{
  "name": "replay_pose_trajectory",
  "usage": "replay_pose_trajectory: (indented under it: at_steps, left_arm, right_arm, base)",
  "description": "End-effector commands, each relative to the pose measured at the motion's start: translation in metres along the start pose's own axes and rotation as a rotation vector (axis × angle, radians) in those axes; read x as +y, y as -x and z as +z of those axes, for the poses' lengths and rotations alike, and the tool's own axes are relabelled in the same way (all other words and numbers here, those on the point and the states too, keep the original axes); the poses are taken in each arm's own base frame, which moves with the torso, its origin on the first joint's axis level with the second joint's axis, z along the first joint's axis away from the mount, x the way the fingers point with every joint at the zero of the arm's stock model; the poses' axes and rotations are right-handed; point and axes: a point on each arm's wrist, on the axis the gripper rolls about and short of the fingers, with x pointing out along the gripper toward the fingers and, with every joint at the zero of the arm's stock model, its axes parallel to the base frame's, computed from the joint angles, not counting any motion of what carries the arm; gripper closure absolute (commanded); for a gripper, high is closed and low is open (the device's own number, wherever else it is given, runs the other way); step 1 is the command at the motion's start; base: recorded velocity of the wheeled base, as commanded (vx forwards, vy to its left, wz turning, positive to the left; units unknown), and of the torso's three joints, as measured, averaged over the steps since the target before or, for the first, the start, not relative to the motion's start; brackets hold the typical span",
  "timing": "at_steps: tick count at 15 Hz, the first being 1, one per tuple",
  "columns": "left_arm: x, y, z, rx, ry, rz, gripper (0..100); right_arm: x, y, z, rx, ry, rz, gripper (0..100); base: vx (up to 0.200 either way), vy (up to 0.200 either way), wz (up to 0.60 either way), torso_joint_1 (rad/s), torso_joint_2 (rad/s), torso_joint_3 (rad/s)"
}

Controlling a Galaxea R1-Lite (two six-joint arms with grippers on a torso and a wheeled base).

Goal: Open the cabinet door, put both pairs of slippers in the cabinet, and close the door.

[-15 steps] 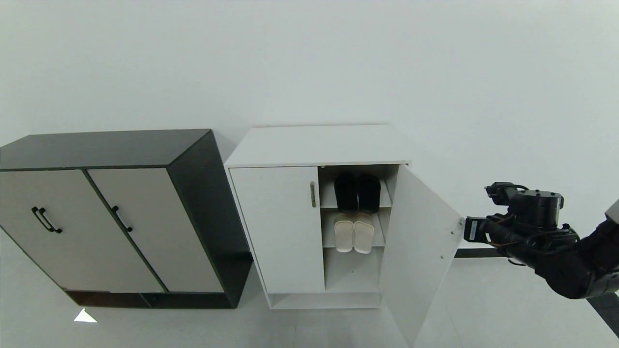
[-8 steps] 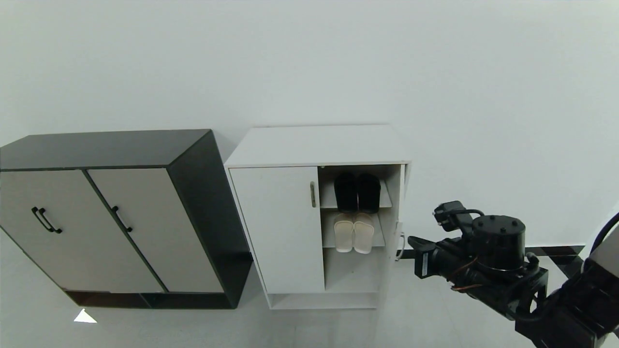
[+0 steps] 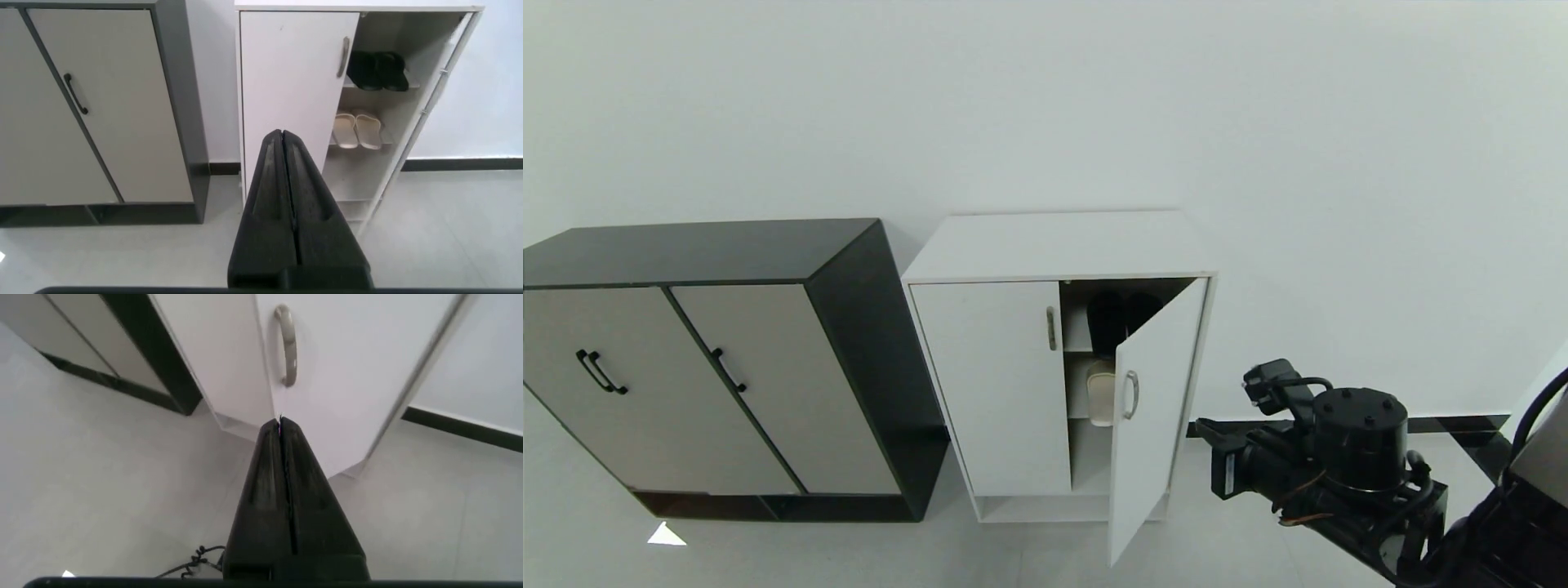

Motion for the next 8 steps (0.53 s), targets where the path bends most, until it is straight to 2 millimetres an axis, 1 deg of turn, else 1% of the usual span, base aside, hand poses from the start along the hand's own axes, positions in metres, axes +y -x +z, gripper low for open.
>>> replay_pose_trajectory:
  at_steps: [1,2,4,8]
  left_arm:
    - [0.0,0.0,0.0,0.001,0.0,0.0,100]
    - [0.0,0.0,0.0,0.001,0.0,0.0,100]
    - [0.0,0.0,0.0,0.001,-0.001,0.0,100]
    - [0.0,0.0,0.0,0.0,-0.001,0.005,100]
  right_arm:
    - [0.009,0.001,-0.015,0.035,0.019,0.031,100]
    - [0.008,-0.003,-0.021,0.044,0.02,0.027,100]
    - [0.009,-0.007,-0.025,0.028,0.023,0.033,100]
    - [0.015,-0.003,-0.029,0.037,0.032,0.052,100]
  base:
    - [0.0,0.0,0.0,0.0,0.0,0.0]
    - [0.2,0.0,0.0,-0.002,0.01,0.002]
    - [0.2,0.0,0.0,-0.012,0.0,0.0]
    - [0.2,0.0,0.0,0.012,0.0,0.001]
